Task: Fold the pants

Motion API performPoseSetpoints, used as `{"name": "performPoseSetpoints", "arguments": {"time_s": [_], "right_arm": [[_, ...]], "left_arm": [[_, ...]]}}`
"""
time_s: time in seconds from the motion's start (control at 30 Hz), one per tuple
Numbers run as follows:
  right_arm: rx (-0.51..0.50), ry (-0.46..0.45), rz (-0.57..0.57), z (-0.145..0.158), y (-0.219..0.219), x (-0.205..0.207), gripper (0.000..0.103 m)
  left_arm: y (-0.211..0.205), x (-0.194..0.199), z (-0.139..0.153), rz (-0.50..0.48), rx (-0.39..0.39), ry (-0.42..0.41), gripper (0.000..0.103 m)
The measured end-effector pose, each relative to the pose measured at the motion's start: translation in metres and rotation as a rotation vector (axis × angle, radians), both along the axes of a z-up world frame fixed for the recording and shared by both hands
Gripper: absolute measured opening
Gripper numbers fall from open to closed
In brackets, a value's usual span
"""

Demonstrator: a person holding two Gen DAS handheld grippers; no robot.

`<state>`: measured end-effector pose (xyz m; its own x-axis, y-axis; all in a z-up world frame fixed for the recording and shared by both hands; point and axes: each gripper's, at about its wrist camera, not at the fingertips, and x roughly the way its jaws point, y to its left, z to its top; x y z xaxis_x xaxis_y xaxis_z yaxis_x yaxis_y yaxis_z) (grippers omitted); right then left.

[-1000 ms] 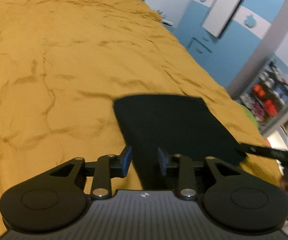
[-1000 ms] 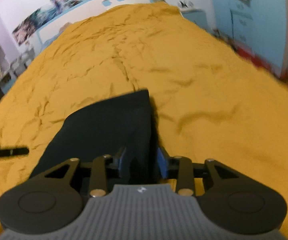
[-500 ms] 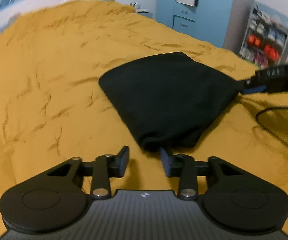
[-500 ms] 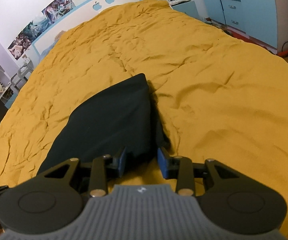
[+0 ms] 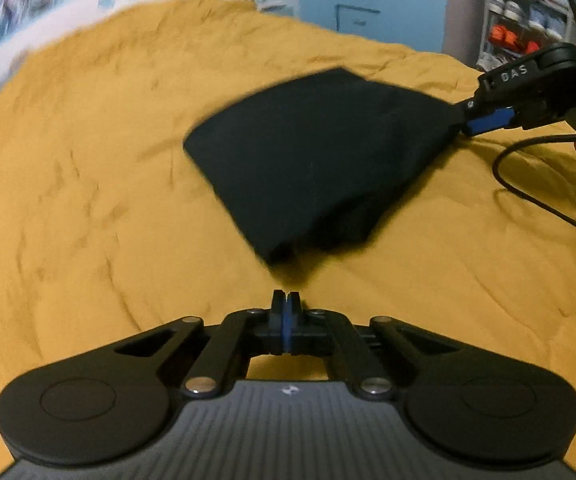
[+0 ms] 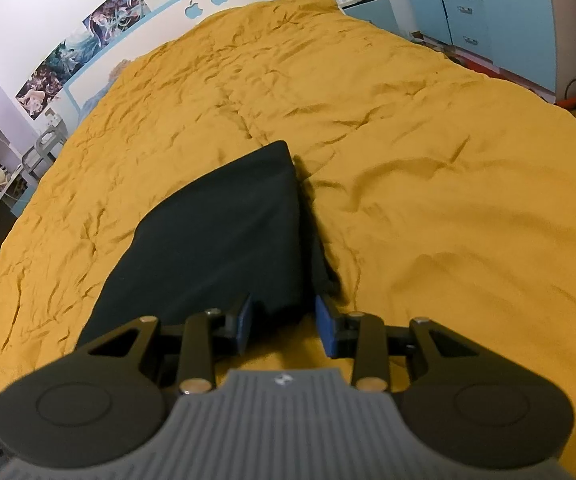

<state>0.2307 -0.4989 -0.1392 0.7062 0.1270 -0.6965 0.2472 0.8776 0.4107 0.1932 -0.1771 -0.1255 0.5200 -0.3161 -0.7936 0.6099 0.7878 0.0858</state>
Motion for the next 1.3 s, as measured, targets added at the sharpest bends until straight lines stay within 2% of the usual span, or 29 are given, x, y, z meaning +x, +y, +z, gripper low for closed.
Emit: {"name": "performPoseSetpoints", "arguments": {"time_s": [0.13, 0.27, 0.33, 0.37, 0.4, 0.47, 0.57, 0.8, 1.07, 1.1, 1.17, 1.3], "right_arm": [[0.006, 0.004, -0.001, 0.000, -0.003, -0.003, 0.031], [-0.001, -0.021, -0.002, 0.007, -0.007, -0.006, 0.032], [0.007, -0.034, 0.002, 0.011, -0.012, -0.006, 0.036], [0.018, -0.038, 0.008, 0.012, -0.016, -0.005, 0.042], [0.031, -0.038, 0.016, 0.013, -0.019, -0.002, 0.045], [0.061, -0.032, 0.037, 0.013, -0.028, 0.006, 0.057], [0.088, -0.009, 0.055, 0.009, -0.036, 0.021, 0.059], [0.283, 0.036, 0.065, -0.020, -0.059, 0.060, 0.060], [0.509, 0.066, 0.058, -0.064, -0.077, 0.090, 0.058], [0.526, 0.065, 0.059, -0.068, -0.078, 0.093, 0.056], [0.556, 0.067, 0.049, -0.076, -0.080, 0.098, 0.046], [0.636, 0.054, 0.034, -0.090, -0.082, 0.105, 0.037]], "left_arm": [[0.014, -0.002, 0.002, 0.047, -0.058, 0.022, 0.000], [0.031, 0.018, 0.024, 0.130, -0.217, 0.079, 0.002], [0.038, 0.031, 0.033, 0.171, -0.281, 0.086, 0.013], [0.042, 0.039, 0.037, 0.188, -0.318, 0.094, 0.026], [0.044, 0.047, 0.040, 0.201, -0.352, 0.102, 0.044], [0.048, 0.062, 0.041, 0.217, -0.426, 0.122, 0.058], [0.050, 0.089, 0.034, 0.265, -0.494, 0.180, 0.059], [0.045, 0.138, -0.001, 0.347, -0.561, 0.320, 0.059], [0.056, 0.171, -0.046, 0.423, -0.723, 0.466, 0.063], [0.057, 0.174, -0.050, 0.424, -0.740, 0.480, 0.063], [0.058, 0.180, -0.059, 0.430, -0.771, 0.505, 0.063], [0.056, 0.188, -0.075, 0.451, -0.837, 0.545, 0.060]]}}
